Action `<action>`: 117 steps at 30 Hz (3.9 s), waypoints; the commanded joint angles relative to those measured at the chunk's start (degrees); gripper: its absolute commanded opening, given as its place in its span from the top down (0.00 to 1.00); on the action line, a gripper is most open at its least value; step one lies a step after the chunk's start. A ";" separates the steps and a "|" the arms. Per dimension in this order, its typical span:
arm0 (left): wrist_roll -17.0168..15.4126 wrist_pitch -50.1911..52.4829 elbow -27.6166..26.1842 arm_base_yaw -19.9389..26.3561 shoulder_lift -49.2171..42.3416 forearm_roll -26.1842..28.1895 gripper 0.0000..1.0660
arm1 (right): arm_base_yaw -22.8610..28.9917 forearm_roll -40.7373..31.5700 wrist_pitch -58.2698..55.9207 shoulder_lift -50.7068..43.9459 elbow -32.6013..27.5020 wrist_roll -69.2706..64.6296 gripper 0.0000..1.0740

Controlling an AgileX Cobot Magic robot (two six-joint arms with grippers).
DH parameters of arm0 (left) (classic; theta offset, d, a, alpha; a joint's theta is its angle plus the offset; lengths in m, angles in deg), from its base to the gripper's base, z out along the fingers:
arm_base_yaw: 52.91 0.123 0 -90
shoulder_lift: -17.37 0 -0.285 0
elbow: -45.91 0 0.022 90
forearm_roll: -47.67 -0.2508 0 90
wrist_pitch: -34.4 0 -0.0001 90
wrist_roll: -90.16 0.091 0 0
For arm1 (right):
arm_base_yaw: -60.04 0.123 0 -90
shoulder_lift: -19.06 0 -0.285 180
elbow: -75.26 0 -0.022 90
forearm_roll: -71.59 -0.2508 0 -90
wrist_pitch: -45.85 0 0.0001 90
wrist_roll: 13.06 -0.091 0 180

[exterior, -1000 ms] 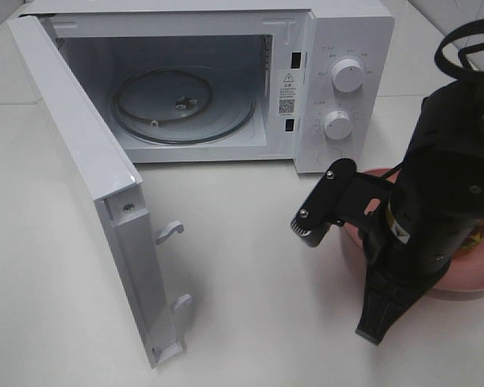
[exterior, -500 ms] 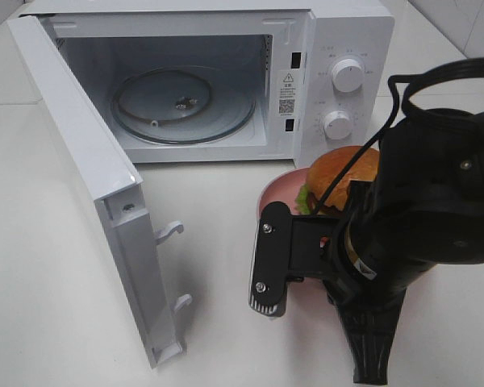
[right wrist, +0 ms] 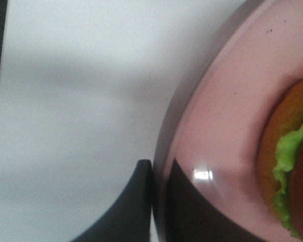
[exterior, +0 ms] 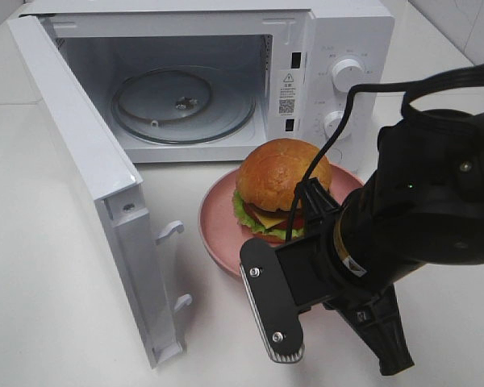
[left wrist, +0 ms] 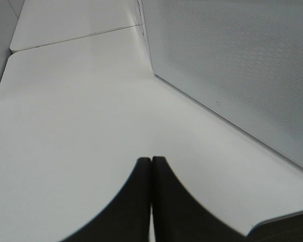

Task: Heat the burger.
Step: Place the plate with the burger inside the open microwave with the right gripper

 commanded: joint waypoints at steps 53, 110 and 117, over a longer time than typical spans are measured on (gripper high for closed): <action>-0.17 0.74 0.23 0.06 -1.20 0.23 1.00 | -12.95 -30.65 8.31 8.77 18.11 58.16 1.00; -0.11 0.74 0.23 0.11 -1.20 0.23 1.00 | -19.88 -35.64 -13.35 42.11 67.90 30.14 1.00; -0.11 0.74 0.23 0.11 -1.20 0.23 1.00 | -19.77 -35.87 -13.87 40.79 67.95 28.25 0.86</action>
